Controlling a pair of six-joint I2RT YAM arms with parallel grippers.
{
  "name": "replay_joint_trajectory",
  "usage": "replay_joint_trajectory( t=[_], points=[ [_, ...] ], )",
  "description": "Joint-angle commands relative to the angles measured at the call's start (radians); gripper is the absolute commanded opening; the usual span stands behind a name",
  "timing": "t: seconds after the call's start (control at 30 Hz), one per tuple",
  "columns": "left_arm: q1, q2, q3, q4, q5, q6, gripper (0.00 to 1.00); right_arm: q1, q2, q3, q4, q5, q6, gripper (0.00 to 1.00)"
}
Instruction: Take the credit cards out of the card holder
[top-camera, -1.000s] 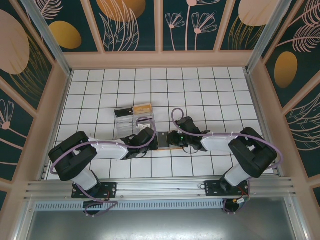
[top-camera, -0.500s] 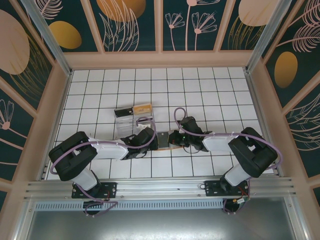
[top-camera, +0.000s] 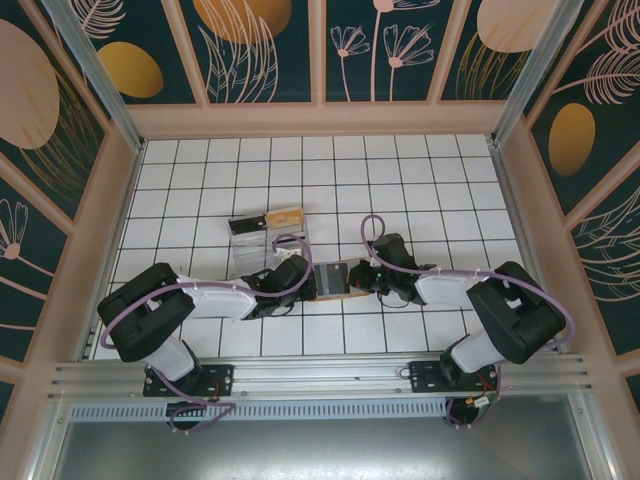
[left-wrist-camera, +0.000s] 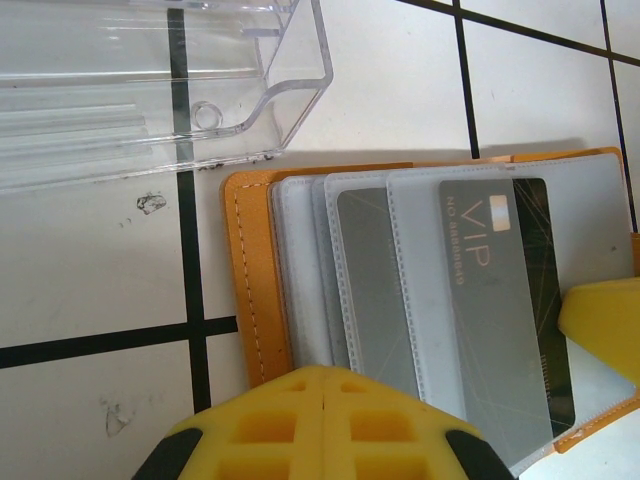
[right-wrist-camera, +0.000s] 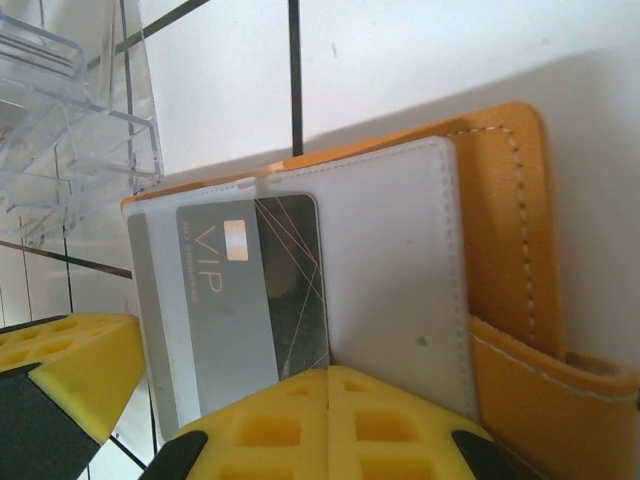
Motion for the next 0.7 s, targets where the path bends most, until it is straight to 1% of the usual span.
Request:
replay_joint_trajectory(
  t=[0.0, 0.07, 0.17, 0.23, 0.37, 0.53, 0.67],
  points=[
    [0.003, 0.022, -0.006, -0.045, 0.012, -0.007, 0.00, -0.021, -0.036, -0.024, -0.040, 0.013, -0.033, 0.00],
    [0.004, 0.024, -0.005, -0.044, 0.012, -0.007, 0.00, -0.030, -0.050, -0.035, -0.029, 0.005, -0.037, 0.00],
    [0.005, 0.026, -0.001, -0.044, 0.015, -0.006, 0.00, -0.029, -0.057, -0.041, 0.020, -0.043, -0.045, 0.15],
    [0.004, 0.028, 0.001, -0.044, 0.016, -0.003, 0.00, -0.028, -0.047, -0.037, 0.042, -0.059, -0.044, 0.21],
    [0.004, 0.034, 0.005, -0.042, 0.020, -0.004, 0.00, -0.028, -0.013, -0.028, 0.065, -0.067, -0.044, 0.25],
    [0.004, 0.033, 0.003, -0.042, 0.021, -0.003, 0.00, -0.027, 0.030, -0.029, 0.114, -0.099, -0.030, 0.25],
    [0.004, 0.035, 0.005, -0.042, 0.022, -0.004, 0.00, -0.020, 0.036, -0.029, 0.145, -0.118, -0.020, 0.26]
  ],
)
